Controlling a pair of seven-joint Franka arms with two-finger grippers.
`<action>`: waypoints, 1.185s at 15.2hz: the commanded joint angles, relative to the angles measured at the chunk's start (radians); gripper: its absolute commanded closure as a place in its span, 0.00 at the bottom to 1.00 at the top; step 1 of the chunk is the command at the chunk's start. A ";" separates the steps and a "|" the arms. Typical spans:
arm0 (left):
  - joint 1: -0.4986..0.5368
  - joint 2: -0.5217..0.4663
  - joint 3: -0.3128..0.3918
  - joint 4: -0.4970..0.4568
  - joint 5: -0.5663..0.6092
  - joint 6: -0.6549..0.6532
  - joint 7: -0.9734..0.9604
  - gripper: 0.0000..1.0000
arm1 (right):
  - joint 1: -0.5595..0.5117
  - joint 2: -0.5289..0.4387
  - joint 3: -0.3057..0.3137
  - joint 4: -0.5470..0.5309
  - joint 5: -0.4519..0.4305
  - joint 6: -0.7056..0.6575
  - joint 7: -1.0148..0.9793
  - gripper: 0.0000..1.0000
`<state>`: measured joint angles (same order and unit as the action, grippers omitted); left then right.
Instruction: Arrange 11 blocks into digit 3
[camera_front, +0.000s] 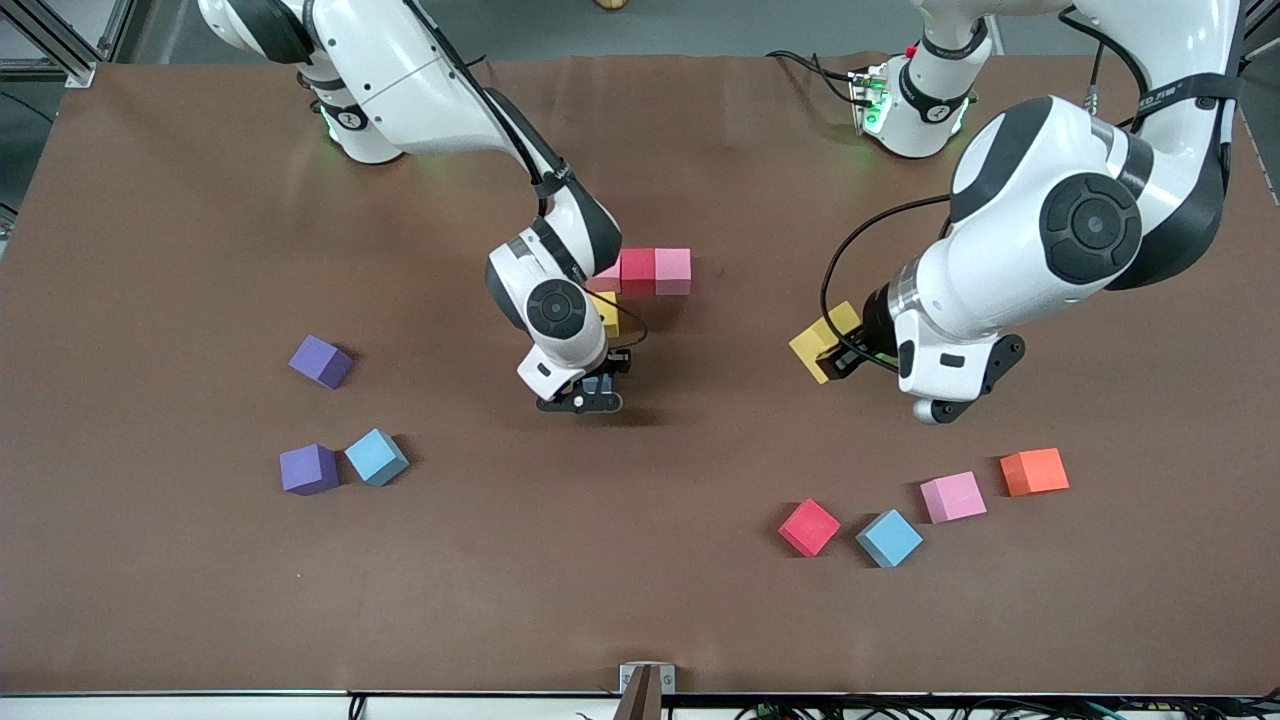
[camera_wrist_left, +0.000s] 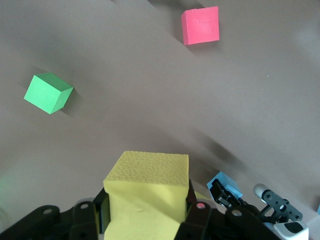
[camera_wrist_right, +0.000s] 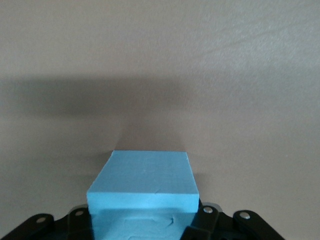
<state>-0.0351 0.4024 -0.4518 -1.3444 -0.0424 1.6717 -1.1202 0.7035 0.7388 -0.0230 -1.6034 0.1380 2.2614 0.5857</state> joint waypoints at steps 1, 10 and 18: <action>0.001 -0.030 0.002 -0.004 -0.021 -0.026 0.008 1.00 | 0.007 -0.025 0.020 -0.072 0.008 0.010 0.005 0.72; -0.002 -0.030 0.005 -0.006 -0.011 -0.040 0.011 1.00 | 0.021 -0.030 0.021 -0.087 0.006 0.010 -0.026 0.72; -0.035 0.013 0.008 -0.009 -0.013 -0.037 0.005 1.00 | 0.025 -0.033 0.021 -0.093 0.006 0.003 -0.070 0.70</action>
<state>-0.0512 0.4024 -0.4511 -1.3542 -0.0424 1.6463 -1.1193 0.7187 0.7167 -0.0095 -1.6409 0.1368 2.2608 0.5539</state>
